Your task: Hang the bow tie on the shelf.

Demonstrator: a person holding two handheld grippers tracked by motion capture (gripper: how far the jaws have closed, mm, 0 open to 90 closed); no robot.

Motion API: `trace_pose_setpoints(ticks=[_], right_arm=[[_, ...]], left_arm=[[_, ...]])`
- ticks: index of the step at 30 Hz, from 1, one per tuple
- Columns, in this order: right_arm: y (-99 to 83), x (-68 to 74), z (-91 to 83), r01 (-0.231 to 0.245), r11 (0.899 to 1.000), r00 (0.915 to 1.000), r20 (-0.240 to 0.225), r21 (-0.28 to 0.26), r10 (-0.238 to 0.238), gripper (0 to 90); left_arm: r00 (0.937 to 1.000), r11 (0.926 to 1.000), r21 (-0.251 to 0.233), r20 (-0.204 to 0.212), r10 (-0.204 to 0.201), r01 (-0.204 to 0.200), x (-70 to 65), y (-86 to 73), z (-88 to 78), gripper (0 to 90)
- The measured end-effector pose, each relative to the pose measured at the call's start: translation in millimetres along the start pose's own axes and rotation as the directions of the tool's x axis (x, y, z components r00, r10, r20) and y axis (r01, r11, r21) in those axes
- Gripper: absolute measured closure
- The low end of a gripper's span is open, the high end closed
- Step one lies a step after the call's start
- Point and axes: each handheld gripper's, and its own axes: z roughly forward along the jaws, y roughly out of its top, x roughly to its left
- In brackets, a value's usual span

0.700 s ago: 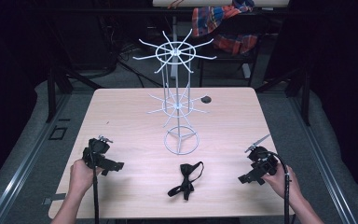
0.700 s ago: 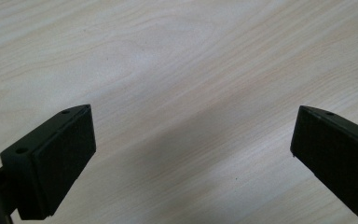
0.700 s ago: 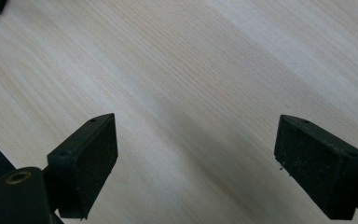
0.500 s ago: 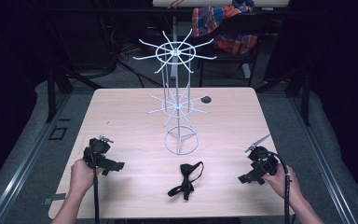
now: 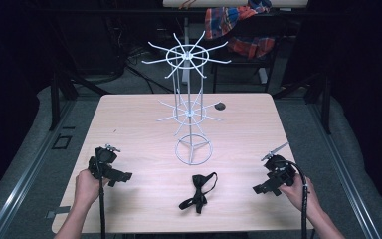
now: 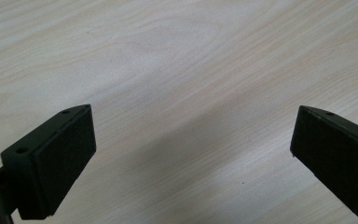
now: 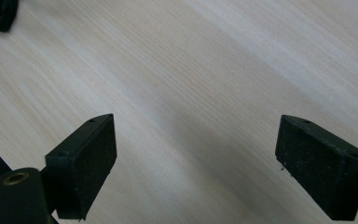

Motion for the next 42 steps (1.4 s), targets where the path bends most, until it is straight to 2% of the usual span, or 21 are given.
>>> trace_pose_setpoints(ticks=[2, 3, 6, 7, 8, 11, 12, 15, 16, 18, 21, 22, 29, 34, 38, 40, 41, 42], right_arm=[[0.7, 1.3, -0.5, -0.006, 1.000, 1.0000, 0.004, -0.003, 0.006, 11.6], [3.7, 3.6, -1.5, 0.011, 1.000, 0.9999, -0.002, 0.007, -0.011, 11.2], [8.2, 6.8, 0.3, 0.012, 1.000, 0.9998, -0.014, -0.012, -0.012, 10.6], [9.7, 6.4, -0.5, 0.031, 1.000, 0.9995, -0.009, -0.003, -0.031, 10.5], [10.6, 8.4, 0.7, 0.014, 1.000, 0.9997, -0.021, -0.024, -0.014, 10.3], [12.3, 10.1, 0.3, 0.022, 0.999, 0.9997, -0.010, -0.026, -0.022, 10.1], [12.5, 11.3, 1.0, 0.016, 0.999, 0.9996, -0.021, -0.038, -0.017, 10.1], [12.1, 12.8, 0.4, 0.008, 0.998, 0.9998, -0.018, -0.063, -0.009, 10.0], [13.1, 12.8, -4.1, 0.016, 0.995, 0.9997, -0.014, -0.095, -0.018, 10.2], [15.0, 14.1, -8.6, 0.024, 0.992, 0.9997, 0.007, -0.123, -0.024, 10.4], [18.6, 17.4, -11.3, 0.025, 0.989, 0.9997, 0.005, -0.146, -0.025, 10.7], [23.6, 22.6, -11.1, 0.044, 0.986, 0.9990, 0.007, -0.162, -0.043, 11.3], [42.4, 42.0, -5.8, 0.079, 0.982, 0.9968, -0.002, -0.174, -0.080, 13.8], [58.2, 58.7, 3.5, 0.118, 0.980, 0.9930, 0.016, -0.159, -0.117, 13.7], [71.0, 67.9, 13.5, 0.112, 0.984, 0.9930, -0.022, -0.141, -0.116, 16.7], [76.7, 72.8, 19.4, 0.109, 0.987, 0.9915, -0.058, -0.120, -0.116, 22.2], [78.9, 77.0, 22.5, 0.106, 0.987, 0.9909, -0.070, -0.121, -0.115, 22.3], [84.3, 85.1, 29.1, 0.113, 0.989, 0.9886, -0.088, -0.100, -0.122, 23.5]], left_arm=[[1.0000, 1.0000, 0.004, -0.001, 0.002, -0.002, 0.5, -0.1, 0.3, 0.0], [1.0000, 1.0000, 0.004, -0.001, 0.001, -0.001, 0.9, -0.3, 0.5, 0.0], [1.0000, 1.0000, 0.004, 0.000, -0.008, 0.008, 4.5, -1.6, 1.3, 0.0], [1.0000, 1.0000, 0.004, 0.000, -0.008, 0.008, 4.5, -1.6, 1.3, 0.0], [0.9999, 0.9999, -0.001, 0.000, -0.015, 0.015, 7.1, -2.2, 1.6, 0.0], [0.9998, 0.9998, -0.004, 0.001, -0.018, 0.018, 7.8, -1.8, 1.9, 0.0], [0.9999, 0.9999, -0.001, 0.004, -0.013, 0.013, 7.0, -0.9, 2.1, 0.0], [0.9999, 0.9999, -0.010, 0.009, -0.008, 0.008, 6.0, -0.3, 1.7, 0.0], [0.9999, 0.9999, -0.012, 0.006, -0.009, 0.009, 5.0, -0.2, 0.6, 0.0], [1.0000, 0.9999, -0.011, -0.005, -0.003, 0.003, 4.4, -0.8, -0.7, 0.0], [0.9999, 0.9998, -0.016, -0.011, -0.008, 0.008, 3.5, -2.0, -2.6, 0.0], [0.9998, 0.9998, -0.019, -0.020, -0.009, 0.008, 3.0, -4.1, -6.0, 0.0], [0.9992, 0.9989, -0.043, -0.033, -0.022, 0.020, 5.3, -8.8, -12.3, 0.0], [0.9996, 0.9985, -0.050, -0.016, -0.022, 0.021, 6.2, -7.5, -10.0, 0.0], [0.9999, 0.9982, -0.058, -0.003, -0.011, 0.011, 2.8, -4.9, -8.7, 0.0], [1.0000, 0.9982, -0.060, 0.000, -0.006, 0.006, 2.6, -4.2, -8.2, 0.0], [1.0000, 0.9983, -0.058, -0.001, -0.004, 0.004, 2.6, -3.9, -8.1, 0.0], [0.9999, 0.9986, -0.053, -0.012, 0.003, -0.004, 2.1, -3.4, -8.5, 0.0]])
